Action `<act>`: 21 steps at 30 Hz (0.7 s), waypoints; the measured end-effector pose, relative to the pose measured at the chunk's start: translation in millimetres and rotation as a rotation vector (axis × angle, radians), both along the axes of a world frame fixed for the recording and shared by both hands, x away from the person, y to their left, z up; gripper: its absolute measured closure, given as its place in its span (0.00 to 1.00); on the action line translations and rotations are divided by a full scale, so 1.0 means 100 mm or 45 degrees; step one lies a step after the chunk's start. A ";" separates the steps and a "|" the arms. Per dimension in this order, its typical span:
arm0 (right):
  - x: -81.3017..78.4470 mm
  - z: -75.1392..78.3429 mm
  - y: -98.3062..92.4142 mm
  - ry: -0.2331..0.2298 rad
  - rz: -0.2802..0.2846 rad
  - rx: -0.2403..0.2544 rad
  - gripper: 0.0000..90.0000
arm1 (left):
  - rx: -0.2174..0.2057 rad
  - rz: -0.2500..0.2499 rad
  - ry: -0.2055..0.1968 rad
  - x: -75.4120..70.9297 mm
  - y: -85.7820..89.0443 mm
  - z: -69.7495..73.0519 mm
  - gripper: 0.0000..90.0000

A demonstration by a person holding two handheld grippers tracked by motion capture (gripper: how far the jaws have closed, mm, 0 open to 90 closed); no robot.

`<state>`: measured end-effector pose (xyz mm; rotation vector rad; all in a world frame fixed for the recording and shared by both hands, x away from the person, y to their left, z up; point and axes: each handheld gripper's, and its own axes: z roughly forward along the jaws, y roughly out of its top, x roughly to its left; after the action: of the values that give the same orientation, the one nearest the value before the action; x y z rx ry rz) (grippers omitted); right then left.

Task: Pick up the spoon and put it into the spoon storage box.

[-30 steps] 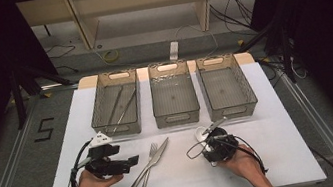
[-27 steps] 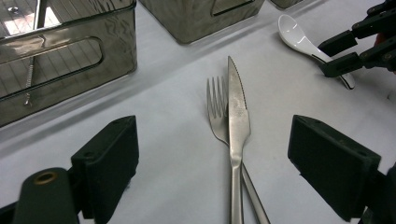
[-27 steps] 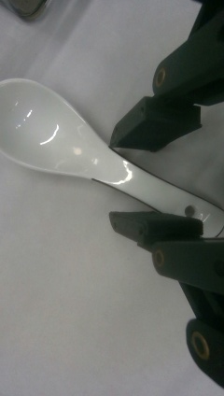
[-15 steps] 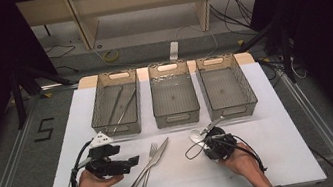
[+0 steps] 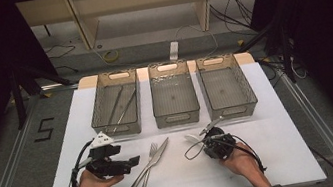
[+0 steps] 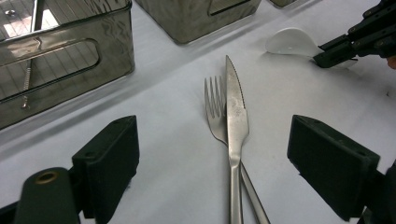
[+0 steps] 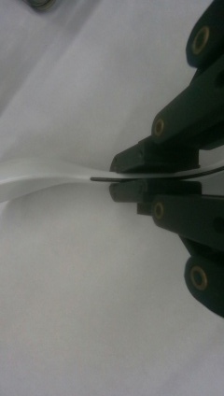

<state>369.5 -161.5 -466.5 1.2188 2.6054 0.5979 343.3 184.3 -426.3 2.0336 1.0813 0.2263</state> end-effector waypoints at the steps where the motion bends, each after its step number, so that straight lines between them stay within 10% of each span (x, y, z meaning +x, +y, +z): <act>1: 0.00 0.00 0.00 0.000 0.000 0.004 0.96 | 0.000 0.000 0.000 0.00 0.00 0.00 0.18; 21: 0.04 0.24 -0.13 -0.106 -0.036 0.186 0.96 | -0.023 0.005 -0.013 0.00 0.01 0.02 0.18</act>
<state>373.8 -174.5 -442.9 1.2411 2.5093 0.8276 343.2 185.7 -424.8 2.0122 1.0781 0.2277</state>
